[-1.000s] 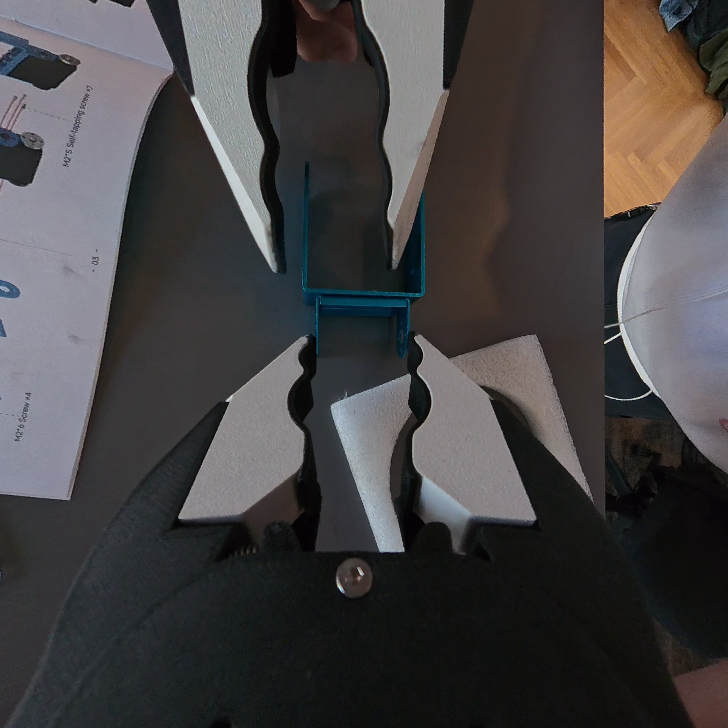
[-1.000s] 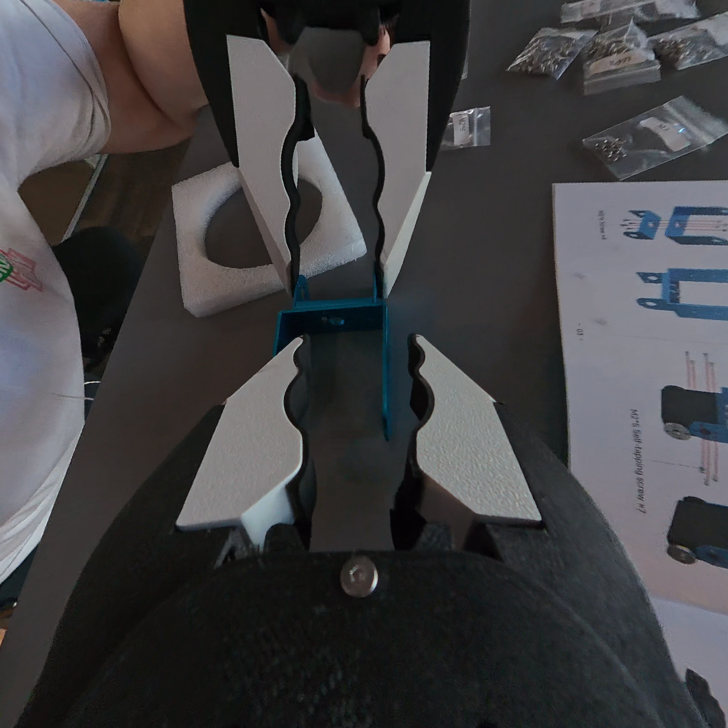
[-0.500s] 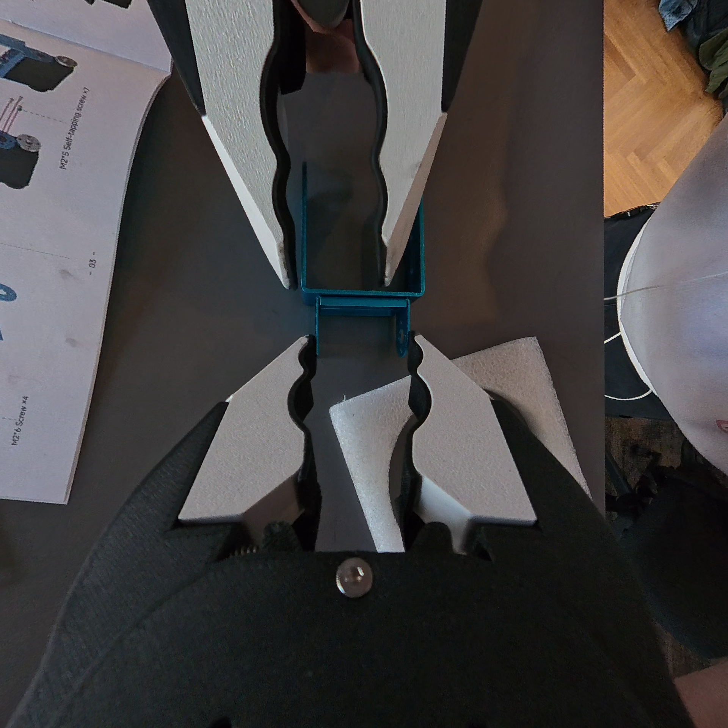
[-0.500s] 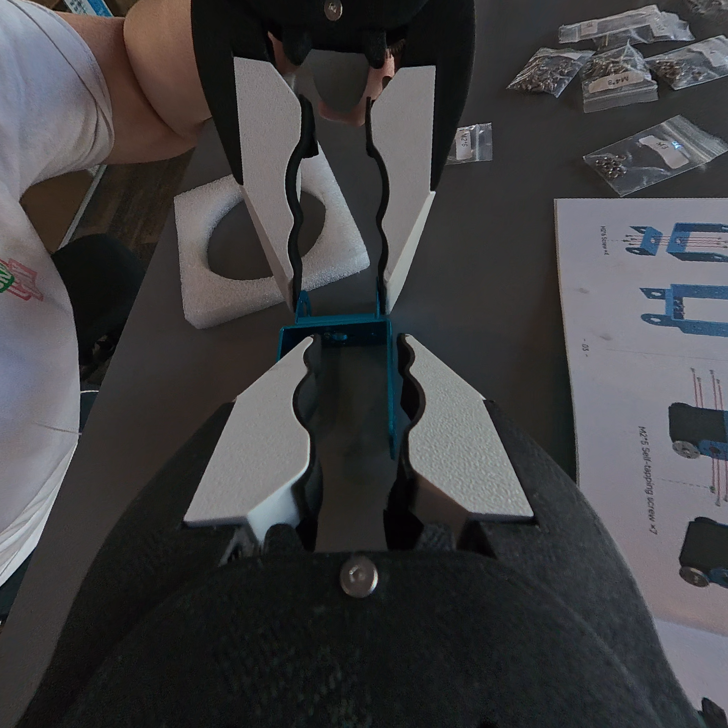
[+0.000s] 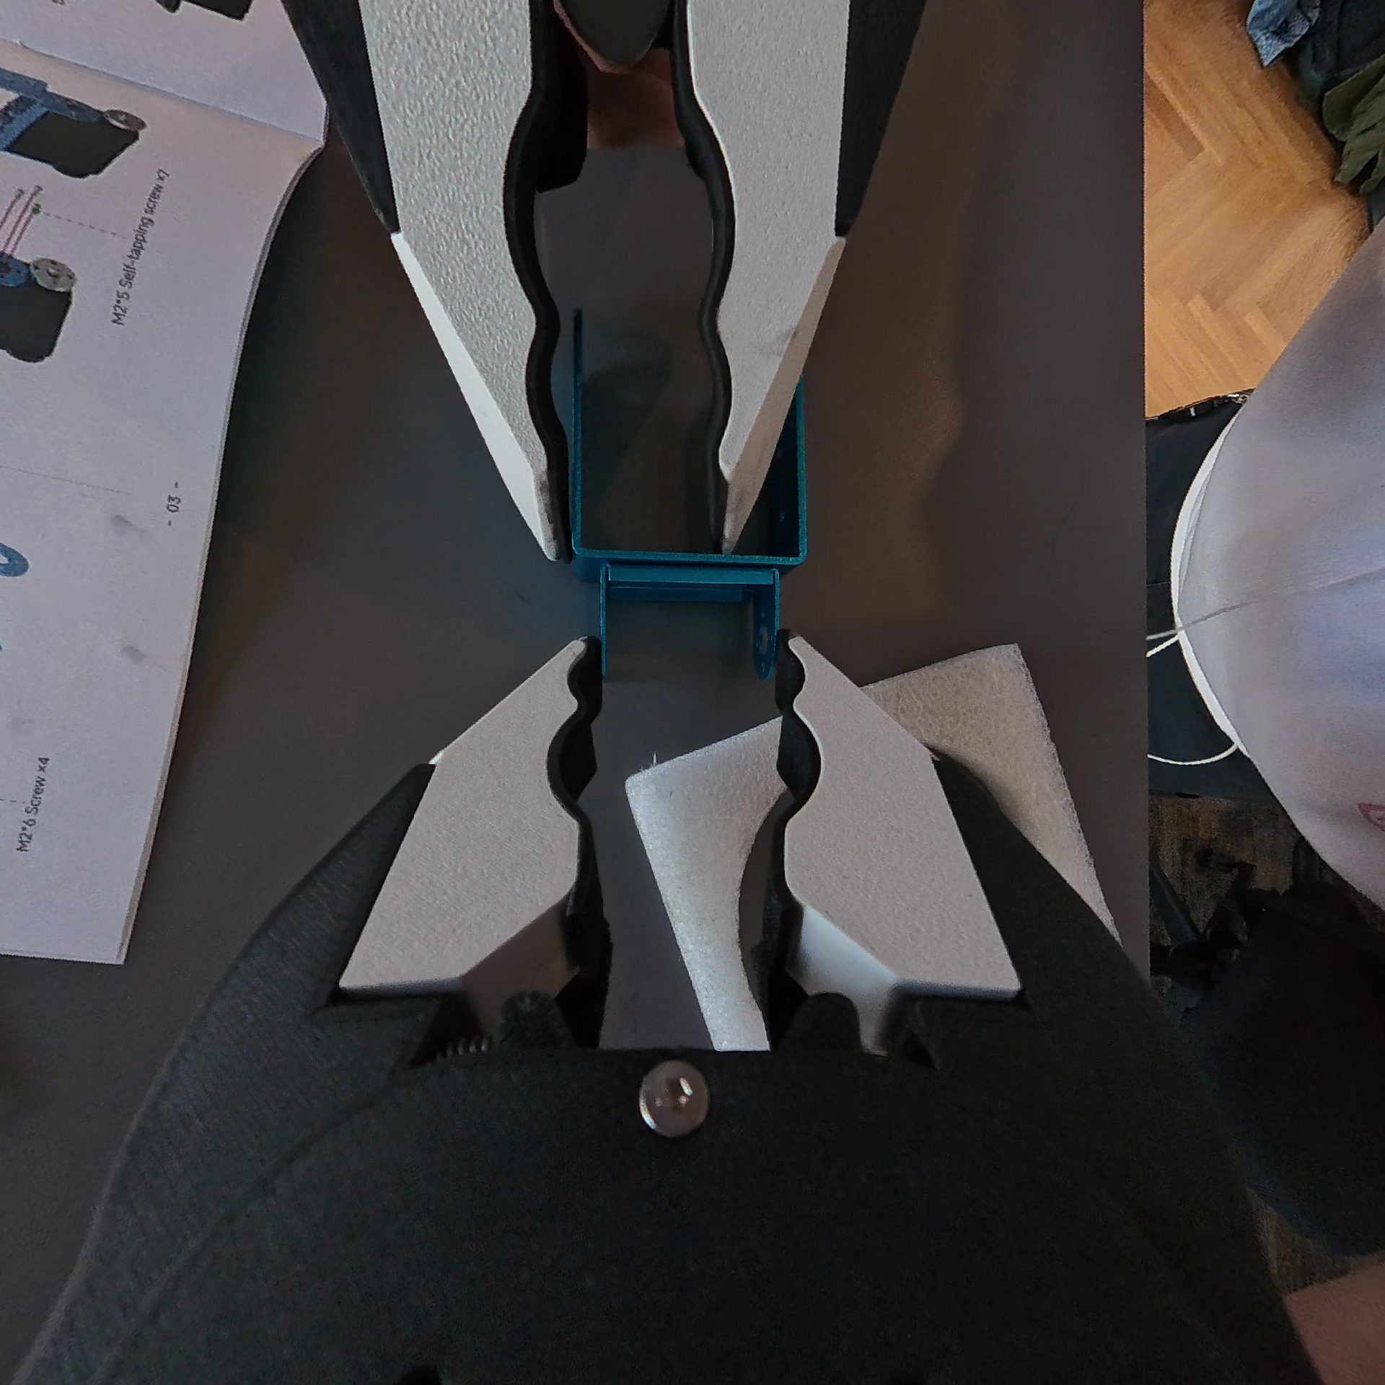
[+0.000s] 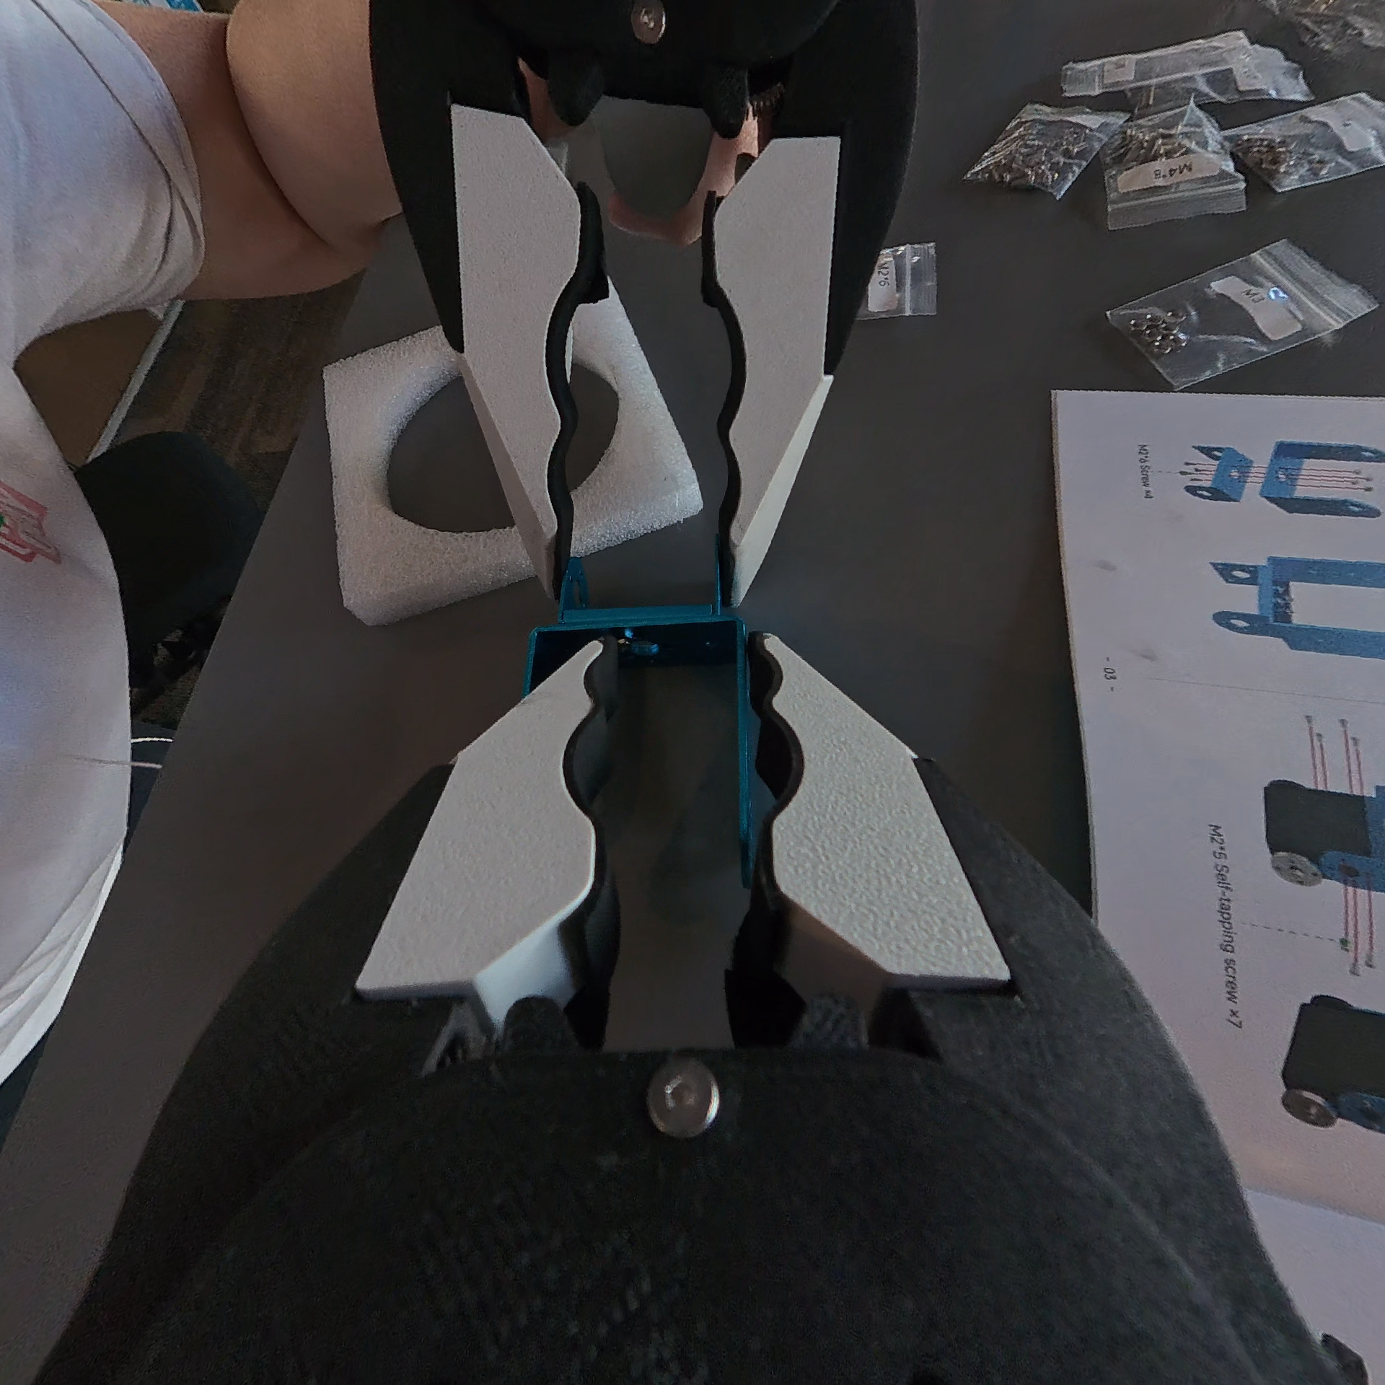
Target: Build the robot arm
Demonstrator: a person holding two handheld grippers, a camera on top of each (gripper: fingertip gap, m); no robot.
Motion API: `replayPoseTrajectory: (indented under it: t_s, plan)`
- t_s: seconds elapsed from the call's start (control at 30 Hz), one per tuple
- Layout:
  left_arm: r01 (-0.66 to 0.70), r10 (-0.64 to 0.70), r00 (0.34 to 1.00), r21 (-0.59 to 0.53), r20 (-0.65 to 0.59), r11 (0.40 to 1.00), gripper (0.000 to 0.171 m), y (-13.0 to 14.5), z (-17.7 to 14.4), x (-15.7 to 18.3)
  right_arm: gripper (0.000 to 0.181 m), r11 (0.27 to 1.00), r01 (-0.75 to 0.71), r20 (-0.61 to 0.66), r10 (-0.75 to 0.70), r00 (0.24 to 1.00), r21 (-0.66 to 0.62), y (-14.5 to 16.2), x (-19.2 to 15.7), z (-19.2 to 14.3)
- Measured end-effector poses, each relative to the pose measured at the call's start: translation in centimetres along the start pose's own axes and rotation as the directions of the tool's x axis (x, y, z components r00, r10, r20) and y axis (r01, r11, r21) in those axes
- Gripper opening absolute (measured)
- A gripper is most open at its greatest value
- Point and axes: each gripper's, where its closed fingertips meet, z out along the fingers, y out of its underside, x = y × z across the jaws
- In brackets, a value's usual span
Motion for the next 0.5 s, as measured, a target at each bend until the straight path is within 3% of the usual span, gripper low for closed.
replayPoseTrajectory:
  t_s: [0.3,0.5]
  plan:
    - [0.004,-0.004,1.0,0.001,-0.002,1.0,0.046,0.0,-0.01,0.0,0.033,0.999,-0.033,0.021,0.033,0.999,0.036,-0.42,0.05,-0.35]
    - [0.005,-0.005,1.0,0.003,-0.004,1.0,0.046,-0.05,-0.01,0.02,0.035,1.0,0.022,0.006,-0.022,1.0,-0.01,0.16,-0.18,0.02]
